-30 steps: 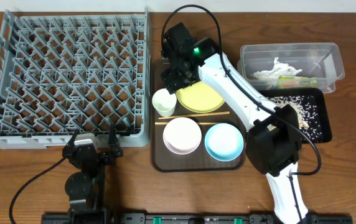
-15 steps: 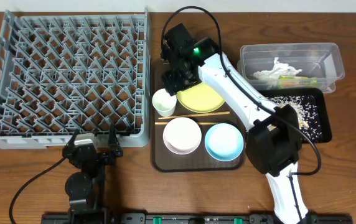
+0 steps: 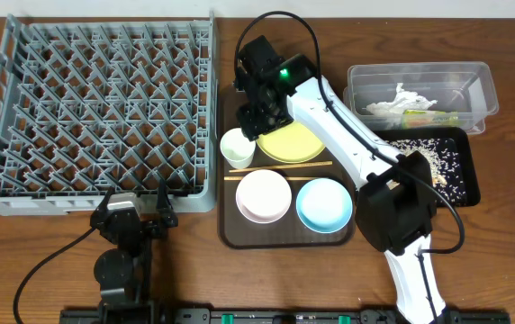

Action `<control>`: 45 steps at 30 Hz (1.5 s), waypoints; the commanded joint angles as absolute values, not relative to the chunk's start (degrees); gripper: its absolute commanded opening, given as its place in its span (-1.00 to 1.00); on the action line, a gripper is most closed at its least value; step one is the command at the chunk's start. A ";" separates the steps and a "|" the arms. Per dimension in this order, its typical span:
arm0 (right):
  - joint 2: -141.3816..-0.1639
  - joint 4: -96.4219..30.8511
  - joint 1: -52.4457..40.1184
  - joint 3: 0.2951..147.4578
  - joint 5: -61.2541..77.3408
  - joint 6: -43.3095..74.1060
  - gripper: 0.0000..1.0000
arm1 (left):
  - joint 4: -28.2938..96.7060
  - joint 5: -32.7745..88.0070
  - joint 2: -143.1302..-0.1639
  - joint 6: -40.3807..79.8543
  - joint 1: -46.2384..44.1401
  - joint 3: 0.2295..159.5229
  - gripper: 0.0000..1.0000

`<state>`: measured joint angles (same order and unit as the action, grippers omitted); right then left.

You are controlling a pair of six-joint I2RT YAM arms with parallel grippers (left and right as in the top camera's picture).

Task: Sort waste into correct bins and load items into the dishwasher
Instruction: 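Move the right gripper to the white paper cup and grasp it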

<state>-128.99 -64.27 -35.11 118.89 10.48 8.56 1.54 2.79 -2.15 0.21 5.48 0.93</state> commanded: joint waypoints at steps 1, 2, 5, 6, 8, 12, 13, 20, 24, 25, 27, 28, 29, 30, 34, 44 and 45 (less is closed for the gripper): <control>-130.52 -64.55 -35.38 119.13 10.66 8.49 0.15 | 4.03 1.89 -2.11 0.51 5.39 0.23 0.91; -130.52 -64.71 -35.38 119.13 10.79 8.47 0.15 | 4.03 1.89 -2.11 0.51 5.39 0.23 0.91; -130.52 -65.41 -35.42 119.13 11.00 8.49 0.16 | 4.03 1.91 -2.11 0.51 5.41 0.23 0.91; -130.52 -65.67 -35.42 119.13 10.98 8.49 0.17 | 4.03 1.89 -2.11 0.51 5.39 0.23 0.92; -130.52 -66.13 -35.44 119.13 10.98 8.49 0.18 | 4.03 1.91 -2.11 0.51 5.39 0.23 0.91; -130.52 -66.76 -35.57 119.13 10.98 8.47 0.20 | 4.03 1.89 -2.11 0.51 5.39 0.23 0.90; -130.52 -66.89 -35.66 119.13 10.96 8.49 0.21 | 4.03 1.89 -2.11 0.51 5.39 0.23 0.91; -130.54 -66.85 -35.70 118.74 10.92 8.08 0.21 | 4.03 1.91 -2.11 0.51 5.39 0.23 0.91; -130.54 -66.19 -35.70 117.78 10.94 8.08 0.21 | 4.03 1.91 -2.11 0.51 5.39 0.23 0.91; -130.54 -65.65 -35.70 117.19 10.94 8.08 0.21 | 4.03 1.89 -2.11 0.51 5.39 0.23 0.91; -130.54 -64.29 -35.70 115.72 10.98 8.10 0.18 | 4.03 1.89 -2.11 0.51 5.39 0.23 0.91; -130.54 -63.53 -35.70 114.80 10.98 8.10 0.18 | 4.03 1.89 -2.11 0.51 5.39 0.23 0.91; -130.54 -62.85 -35.73 113.97 10.98 8.12 0.17 | 4.03 1.89 -2.11 0.51 5.39 0.23 0.91; -130.54 -62.11 -35.75 113.08 10.98 8.12 0.15 | 4.03 1.91 -2.11 0.51 5.39 0.23 0.91; -130.54 -58.41 -35.81 109.56 10.98 8.80 0.05 | 4.03 1.89 -2.11 0.51 5.39 0.23 0.91; -130.52 -56.36 -35.64 108.40 10.98 9.43 -0.87 | 4.03 1.89 -2.11 0.51 5.39 0.23 0.91; -130.52 -56.42 -35.51 108.55 10.98 9.47 -0.98 | 4.03 1.91 -2.11 0.51 5.39 0.23 0.91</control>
<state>-129.01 -56.34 -35.16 107.92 10.72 9.04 1.52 2.79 -2.15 0.21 5.48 0.93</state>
